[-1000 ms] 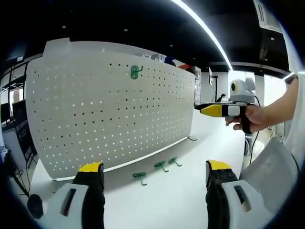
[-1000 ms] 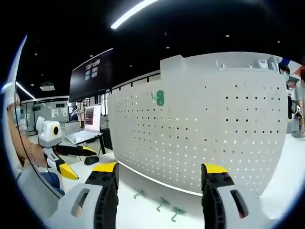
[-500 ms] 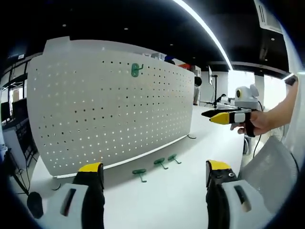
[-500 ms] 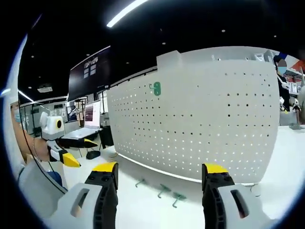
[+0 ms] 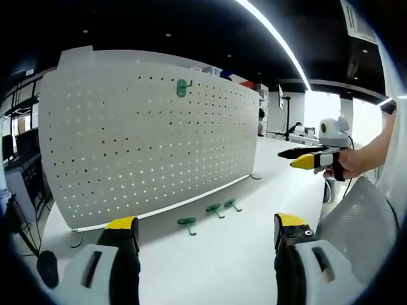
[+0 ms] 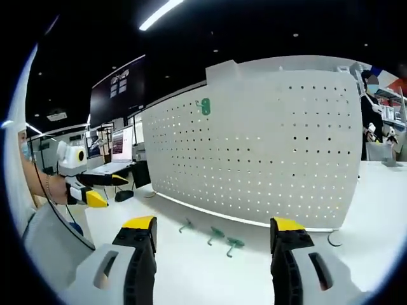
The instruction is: Insert the hook assembly into the mounting plate slot until the hook locks in place.
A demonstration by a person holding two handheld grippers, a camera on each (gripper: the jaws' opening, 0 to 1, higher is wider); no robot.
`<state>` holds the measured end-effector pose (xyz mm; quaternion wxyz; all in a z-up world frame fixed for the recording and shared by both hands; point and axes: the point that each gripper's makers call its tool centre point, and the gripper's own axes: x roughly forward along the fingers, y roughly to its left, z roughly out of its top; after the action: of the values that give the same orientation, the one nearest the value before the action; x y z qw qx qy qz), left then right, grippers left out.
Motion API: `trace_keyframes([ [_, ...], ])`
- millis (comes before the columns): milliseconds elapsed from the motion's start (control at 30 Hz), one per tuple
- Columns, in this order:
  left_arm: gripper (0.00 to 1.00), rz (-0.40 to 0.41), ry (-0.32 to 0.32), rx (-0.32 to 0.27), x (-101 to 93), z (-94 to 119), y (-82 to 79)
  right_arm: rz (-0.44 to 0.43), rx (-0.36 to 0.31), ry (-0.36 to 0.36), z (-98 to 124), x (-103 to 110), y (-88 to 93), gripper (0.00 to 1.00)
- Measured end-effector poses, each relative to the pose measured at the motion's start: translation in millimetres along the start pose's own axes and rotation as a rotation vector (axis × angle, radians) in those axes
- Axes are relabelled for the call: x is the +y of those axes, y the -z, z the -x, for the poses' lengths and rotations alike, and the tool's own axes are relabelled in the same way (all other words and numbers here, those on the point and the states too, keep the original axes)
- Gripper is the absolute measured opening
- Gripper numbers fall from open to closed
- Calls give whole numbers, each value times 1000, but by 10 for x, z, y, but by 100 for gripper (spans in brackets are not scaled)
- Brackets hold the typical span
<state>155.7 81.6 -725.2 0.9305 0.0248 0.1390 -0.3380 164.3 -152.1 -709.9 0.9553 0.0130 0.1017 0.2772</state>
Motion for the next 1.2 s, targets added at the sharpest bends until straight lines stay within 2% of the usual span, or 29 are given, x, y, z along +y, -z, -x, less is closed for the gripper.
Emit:
trace_keyframes([
  [233,90,1,0,23,11,34,79,2,57,26,83,-77,155,72],
  [867,89,1,5,77,31,140,264,-9,136,26,206,-112,398,72],
  [1200,88,-3,4,73,45,130,236,-10,154,18,192,-78,441,72],
])
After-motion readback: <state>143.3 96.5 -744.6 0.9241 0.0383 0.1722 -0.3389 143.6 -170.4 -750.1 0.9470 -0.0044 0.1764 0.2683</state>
